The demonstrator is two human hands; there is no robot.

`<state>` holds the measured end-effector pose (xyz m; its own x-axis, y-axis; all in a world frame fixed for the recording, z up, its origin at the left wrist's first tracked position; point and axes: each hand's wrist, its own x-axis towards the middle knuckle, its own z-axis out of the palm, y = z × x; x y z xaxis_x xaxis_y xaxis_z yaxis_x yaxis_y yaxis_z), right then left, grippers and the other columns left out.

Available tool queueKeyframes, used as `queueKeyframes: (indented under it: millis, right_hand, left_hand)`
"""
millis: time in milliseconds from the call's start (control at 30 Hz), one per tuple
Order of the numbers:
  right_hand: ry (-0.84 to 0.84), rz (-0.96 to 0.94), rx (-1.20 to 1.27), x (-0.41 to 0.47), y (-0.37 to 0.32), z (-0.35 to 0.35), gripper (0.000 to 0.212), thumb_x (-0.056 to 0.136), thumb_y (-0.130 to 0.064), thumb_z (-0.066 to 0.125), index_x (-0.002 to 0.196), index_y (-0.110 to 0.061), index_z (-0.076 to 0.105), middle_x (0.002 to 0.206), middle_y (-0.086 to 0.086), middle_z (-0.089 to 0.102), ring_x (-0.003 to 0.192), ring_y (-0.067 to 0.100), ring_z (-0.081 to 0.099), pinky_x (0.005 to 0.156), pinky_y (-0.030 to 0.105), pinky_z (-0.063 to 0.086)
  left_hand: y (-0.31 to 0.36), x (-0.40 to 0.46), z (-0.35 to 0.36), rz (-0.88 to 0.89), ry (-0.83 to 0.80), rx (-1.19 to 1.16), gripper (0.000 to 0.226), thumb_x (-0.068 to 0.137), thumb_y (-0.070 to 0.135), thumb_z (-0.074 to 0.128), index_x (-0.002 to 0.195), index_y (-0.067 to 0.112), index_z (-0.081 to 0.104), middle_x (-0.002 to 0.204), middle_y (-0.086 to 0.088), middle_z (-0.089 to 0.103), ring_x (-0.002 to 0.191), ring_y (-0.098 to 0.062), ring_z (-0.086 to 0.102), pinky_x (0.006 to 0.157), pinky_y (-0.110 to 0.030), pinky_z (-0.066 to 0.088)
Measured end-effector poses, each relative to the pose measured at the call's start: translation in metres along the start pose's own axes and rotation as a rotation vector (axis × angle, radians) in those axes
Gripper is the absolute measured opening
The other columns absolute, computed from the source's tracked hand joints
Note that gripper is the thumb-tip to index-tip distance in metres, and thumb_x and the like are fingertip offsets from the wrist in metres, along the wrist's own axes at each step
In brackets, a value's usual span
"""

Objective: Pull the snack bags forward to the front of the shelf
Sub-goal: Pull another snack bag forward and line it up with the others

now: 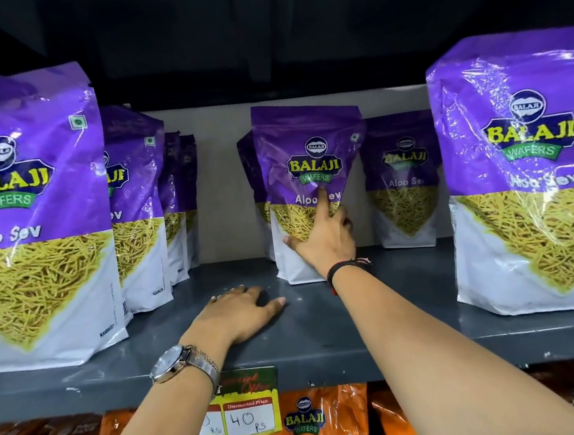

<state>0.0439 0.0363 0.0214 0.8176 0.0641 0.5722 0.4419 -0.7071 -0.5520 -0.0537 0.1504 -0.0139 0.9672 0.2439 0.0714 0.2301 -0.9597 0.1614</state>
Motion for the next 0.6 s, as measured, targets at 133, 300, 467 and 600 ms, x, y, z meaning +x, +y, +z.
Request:
queueKeyframes:
  millis: [133,300,467,600]
  right_hand:
    - [0.002,-0.009,-0.021,-0.007,0.0,-0.009,0.1,0.076,-0.046,0.072,0.149,-0.023,0.006,0.144,0.023,0.027,0.128,0.045,0.038,0.095,0.047,0.045]
    - [-0.009,-0.04,-0.034,-0.022,0.0,-0.022,0.101,0.078,-0.047,0.069,0.15,-0.02,0.003,0.142,0.023,0.028,0.126,0.044,0.04,0.097,0.046,0.044]
    - [0.003,-0.043,-0.054,-0.039,-0.001,-0.035,0.103,0.079,-0.048,0.068,0.151,-0.023,-0.001,0.141,0.02,0.029,0.124,0.041,0.042,0.095,0.043,0.044]
    - [0.018,-0.034,-0.063,-0.051,0.0,-0.041,0.103,0.078,-0.051,0.068,0.151,-0.028,-0.002,0.143,0.016,0.028,0.126,0.038,0.04,0.092,0.043,0.047]
  left_hand:
    - [0.0,0.0,0.0,0.003,0.003,0.009,0.069,0.09,0.061,0.026,0.147,0.021,0.027,0.158,-0.007,0.023,0.145,-0.024,0.022,0.119,-0.037,0.018]
    - [-0.001,0.0,0.0,-0.004,0.0,0.02,0.07,0.09,0.061,0.025,0.147,0.021,0.026,0.158,-0.008,0.022,0.145,-0.024,0.021,0.119,-0.038,0.017]
    - [0.0,-0.003,-0.001,-0.006,-0.012,0.025,0.064,0.093,0.055,0.024,0.148,0.022,0.023,0.16,-0.009,0.015,0.148,-0.023,0.013,0.119,-0.039,0.01]
    - [0.0,-0.004,-0.001,-0.001,-0.017,0.018,0.06,0.095,0.051,0.025,0.148,0.023,0.025,0.16,-0.009,0.014,0.148,-0.023,0.012,0.119,-0.04,0.009]
